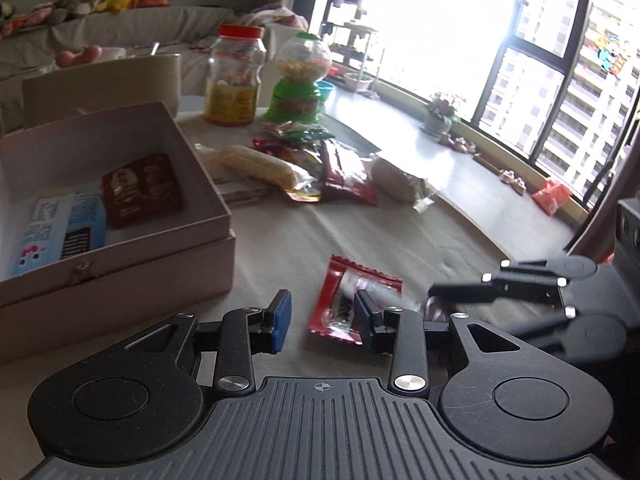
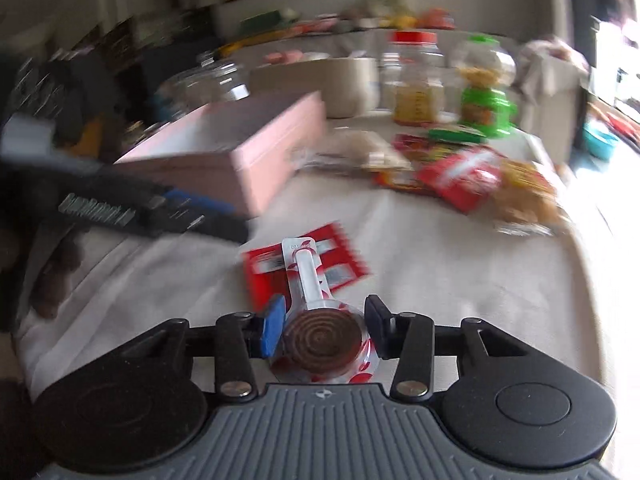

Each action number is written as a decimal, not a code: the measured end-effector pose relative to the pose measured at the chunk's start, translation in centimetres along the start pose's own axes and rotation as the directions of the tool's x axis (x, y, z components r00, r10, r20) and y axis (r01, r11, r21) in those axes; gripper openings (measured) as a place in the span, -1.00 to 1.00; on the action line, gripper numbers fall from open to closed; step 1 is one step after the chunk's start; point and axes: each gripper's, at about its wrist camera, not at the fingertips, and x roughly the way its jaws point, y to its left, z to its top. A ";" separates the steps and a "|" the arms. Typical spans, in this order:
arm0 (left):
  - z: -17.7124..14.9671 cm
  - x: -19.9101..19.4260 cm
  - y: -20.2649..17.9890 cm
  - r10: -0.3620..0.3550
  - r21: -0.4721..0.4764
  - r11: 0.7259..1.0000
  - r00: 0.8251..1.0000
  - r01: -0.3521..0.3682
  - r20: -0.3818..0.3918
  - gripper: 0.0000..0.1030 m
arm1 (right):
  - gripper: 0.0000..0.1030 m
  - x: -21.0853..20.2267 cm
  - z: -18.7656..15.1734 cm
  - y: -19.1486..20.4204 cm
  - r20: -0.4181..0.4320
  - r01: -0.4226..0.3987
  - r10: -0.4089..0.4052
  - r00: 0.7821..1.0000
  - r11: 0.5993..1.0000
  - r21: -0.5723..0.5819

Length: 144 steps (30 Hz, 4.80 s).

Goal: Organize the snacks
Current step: 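Grasp the small red snack packet with the left gripper, then carry the red packet toward the pink box with left while right lifts the lollipop, then release the red packet into the pink box with left while right drops the lollipop in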

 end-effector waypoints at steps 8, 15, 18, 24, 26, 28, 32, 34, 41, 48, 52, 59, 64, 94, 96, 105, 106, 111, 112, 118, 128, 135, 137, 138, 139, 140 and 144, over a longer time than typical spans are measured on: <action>0.5 2.8 -3.6 0.029 0.181 0.983 0.998 -0.020 -0.048 -0.25 | 0.01 -1.0 -0.8 -5.4 0.054 0.131 -0.150 0.987 0.958 0.257; -0.4 4.4 -6.4 0.003 0.341 0.939 0.992 0.041 -0.126 0.23 | 0.20 -0.4 -0.7 -5.0 0.054 0.128 -0.144 0.988 0.963 0.237; -0.4 4.2 -6.3 -0.018 0.330 0.942 0.991 0.062 -0.132 0.26 | 0.23 -0.4 -0.7 -5.3 0.055 0.121 -0.138 0.989 0.963 0.240; 0.3 5.1 -4.9 0.066 0.282 0.959 0.992 -0.032 -0.112 0.21 | 0.31 -0.5 -0.7 -5.2 0.055 0.114 -0.131 0.990 0.965 0.237; 0.4 5.6 -4.6 0.051 0.266 0.964 0.992 -0.019 -0.116 0.27 | 0.35 -0.5 -0.7 -5.2 0.054 0.111 -0.127 0.990 0.966 0.232; 0.7 5.8 -4.0 0.026 0.219 0.976 0.993 -0.001 -0.115 0.27 | 0.40 -0.4 -0.6 -5.1 0.052 0.106 -0.121 0.991 0.968 0.226; 1.3 6.2 -3.3 0.006 0.166 0.986 0.993 0.014 -0.120 0.25 | 0.50 -0.3 -0.6 -5.1 0.049 0.093 -0.107 0.993 0.971 0.218; 1.4 6.3 -3.3 0.005 0.169 0.986 0.992 0.017 -0.125 0.25 | 0.54 -0.2 -0.5 -5.1 0.048 0.085 -0.098 0.994 0.972 0.218; 1.4 5.9 -2.5 -0.038 0.089 0.995 0.991 0.050 -0.131 0.27 | 0.66 -0.2 -0.5 -5.3 0.046 0.055 -0.066 0.997 0.975 0.215; 0.3 4.8 -2.4 -0.060 0.063 0.996 0.993 0.067 -0.105 0.27 | 0.66 -0.3 -0.6 -5.5 0.053 0.043 -0.057 0.997 0.972 0.230; 0.3 4.7 -3.4 -0.038 0.121 0.991 0.990 0.054 -0.135 0.28 | 0.68 -0.3 -0.6 -5.6 0.052 0.041 -0.054 0.997 0.973 0.226; -0.9 3.7 -4.8 0.023 0.259 0.966 0.983 0.026 -0.184 0.28 | 0.80 -0.2 -0.4 -5.5 0.043 0.026 -0.036 0.998 0.977 0.209; -0.9 3.5 -4.5 0.018 0.250 0.968 0.981 0.032 -0.193 0.29 | 0.99 -0.1 -0.3 -5.5 0.031 -0.023 0.017 0.999 0.981 0.191; -8.1 -12.1 -3.6 0.154 0.036 0.987 0.985 -0.158 0.080 -0.24 | 0.18 -6.5 0.3 6.8 -0.035 -0.019 0.011 0.999 0.972 -0.235; -7.9 -13.9 -3.5 0.175 0.034 0.983 0.977 -0.180 0.122 -0.24 | 0.18 -7.6 1.1 8.2 -0.001 -0.037 0.038 0.999 0.961 -0.274; 2.4 -20.6 -0.7 0.310 0.052 0.930 0.852 -0.364 0.422 -0.23 | 0.18 -11.0 13.7 11.0 0.256 -0.041 0.118 0.959 0.957 -0.286; 3.8 -20.3 0.2 0.317 0.025 0.932 0.843 -0.363 0.435 -0.23 | 0.18 -10.5 15.3 11.0 0.270 -0.031 0.105 0.957 0.964 -0.264; 7.6 -14.5 5.8 0.303 -0.149 0.953 0.852 -0.264 0.426 -0.21 | 0.18 -6.4 19.0 11.4 0.284 0.048 0.022 0.959 0.970 -0.238; 7.7 -12.6 7.3 0.304 -0.202 0.949 0.870 -0.242 0.388 -0.21 | 0.18 -5.4 19.2 11.3 0.270 0.050 0.015 0.963 0.971 -0.234; 5.1 -1.6 13.3 0.188 -0.352 0.919 0.982 -0.175 0.002 -0.21 | 0.18 0.3 18.7 9.9 0.160 0.035 0.002 0.987 0.973 -0.229; 3.8 -1.3 13.1 0.278 -0.098 0.958 0.957 -0.270 0.082 0.09 | -0.06 10.5 19.6 9.4 -0.027 -0.060 0.057 0.998 0.990 -0.125; 2.0 -7.2 15.3 0.217 -0.289 0.947 0.942 -0.140 0.257 0.11 | -0.06 14.0 21.0 11.6 -0.085 -0.167 0.158 0.984 0.978 -0.124; 2.0 -7.9 15.4 0.204 -0.307 0.944 0.942 -0.118 0.267 0.11 | -0.05 13.9 20.9 11.6 -0.076 -0.183 0.175 0.982 0.976 -0.116; 2.1 -8.0 15.3 0.197 -0.301 0.946 0.946 -0.116 0.257 0.11 | -0.03 13.8 20.8 11.3 -0.068 -0.183 0.176 0.982 0.977 -0.114; 2.3 -7.9 15.1 0.185 -0.285 0.952 0.952 -0.112 0.243 0.11 | 0.01 13.4 20.6 10.8 -0.057 -0.171 0.165 0.985 0.979 -0.111; 2.5 -7.5 14.8 0.166 -0.262 0.959 0.960 -0.104 0.227 0.11 | 0.10 13.1 20.5 10.4 -0.047 -0.147 0.143 0.989 0.983 -0.109; 3.4 -5.1 13.9 0.019 -0.183 0.983 0.989 0.008 0.144 0.15 | 0.31 10.5 19.1 7.1 0.003 -0.020 0.021 1.000 0.995 -0.098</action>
